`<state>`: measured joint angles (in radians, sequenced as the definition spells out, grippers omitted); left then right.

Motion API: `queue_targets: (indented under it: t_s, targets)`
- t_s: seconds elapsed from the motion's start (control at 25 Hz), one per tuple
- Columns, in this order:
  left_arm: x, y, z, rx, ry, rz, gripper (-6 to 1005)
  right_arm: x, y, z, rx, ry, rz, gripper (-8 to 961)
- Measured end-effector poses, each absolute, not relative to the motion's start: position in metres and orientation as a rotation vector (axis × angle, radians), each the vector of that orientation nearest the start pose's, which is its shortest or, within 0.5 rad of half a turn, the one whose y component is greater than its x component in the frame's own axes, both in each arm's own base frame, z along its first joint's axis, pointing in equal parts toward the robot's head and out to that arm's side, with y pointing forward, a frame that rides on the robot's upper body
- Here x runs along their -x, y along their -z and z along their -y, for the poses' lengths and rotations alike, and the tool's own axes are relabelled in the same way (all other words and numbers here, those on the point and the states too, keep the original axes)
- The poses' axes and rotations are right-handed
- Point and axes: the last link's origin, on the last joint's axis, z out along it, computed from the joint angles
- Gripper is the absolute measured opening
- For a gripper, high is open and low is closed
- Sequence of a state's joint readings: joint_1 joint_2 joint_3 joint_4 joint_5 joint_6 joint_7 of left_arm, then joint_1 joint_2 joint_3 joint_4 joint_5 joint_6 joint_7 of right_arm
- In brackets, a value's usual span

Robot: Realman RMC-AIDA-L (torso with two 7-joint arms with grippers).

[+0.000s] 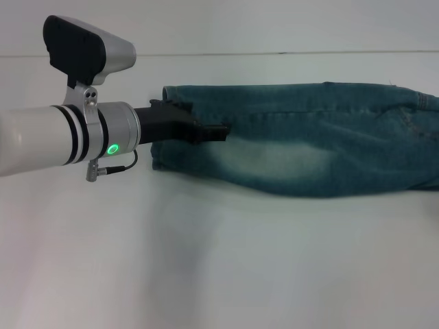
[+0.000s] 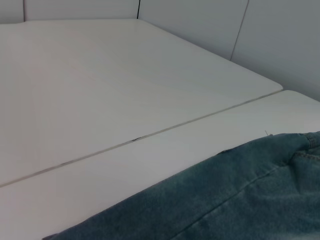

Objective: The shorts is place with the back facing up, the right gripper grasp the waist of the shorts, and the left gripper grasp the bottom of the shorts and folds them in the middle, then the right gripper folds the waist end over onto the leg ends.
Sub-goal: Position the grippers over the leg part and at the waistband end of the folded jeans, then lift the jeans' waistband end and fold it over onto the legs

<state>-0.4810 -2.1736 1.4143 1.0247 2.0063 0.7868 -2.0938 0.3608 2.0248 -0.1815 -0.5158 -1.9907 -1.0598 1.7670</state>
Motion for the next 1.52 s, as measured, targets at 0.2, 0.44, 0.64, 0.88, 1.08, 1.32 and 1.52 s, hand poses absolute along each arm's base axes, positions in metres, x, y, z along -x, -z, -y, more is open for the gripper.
queue_targets:
  t_s: [0.2, 0.44, 0.64, 0.88, 1.08, 1.32, 1.52]
  targets:
    - [0.187, 0.062, -0.386, 2.432, 0.366, 0.829, 937, -0.42, -0.072, -0.3, 1.568, -0.758, -1.477, 694]
    - [0.186, 0.064, -0.385, 2.435, 0.365, 0.821, 938, -0.417, -0.071, -0.298, 1.589, -0.773, -1.421, 477]
    - [0.177, 0.074, -0.382, 2.42, 0.438, 0.74, 936, -0.411, -0.075, -0.295, 1.603, -0.835, -1.357, 279]
    - [0.15, 0.107, -0.37, 2.368, 0.49, 0.52, 934, -0.405, -0.082, -0.289, 1.607, -0.916, -1.315, 98]
    - [0.135, 0.134, -0.367, 2.227, 0.452, 0.584, 838, -0.4, -0.089, -0.285, 1.648, -0.947, -1.285, 94]
    - [0.121, 0.143, -0.355, 2.109, 0.507, 0.541, 584, -0.4, -0.096, -0.278, 1.648, -0.951, -1.266, 93]
    - [0.134, 0.139, -0.341, 2.001, 0.753, 0.458, 381, -0.4, -0.096, -0.277, 1.655, -0.95, -1.266, 94]
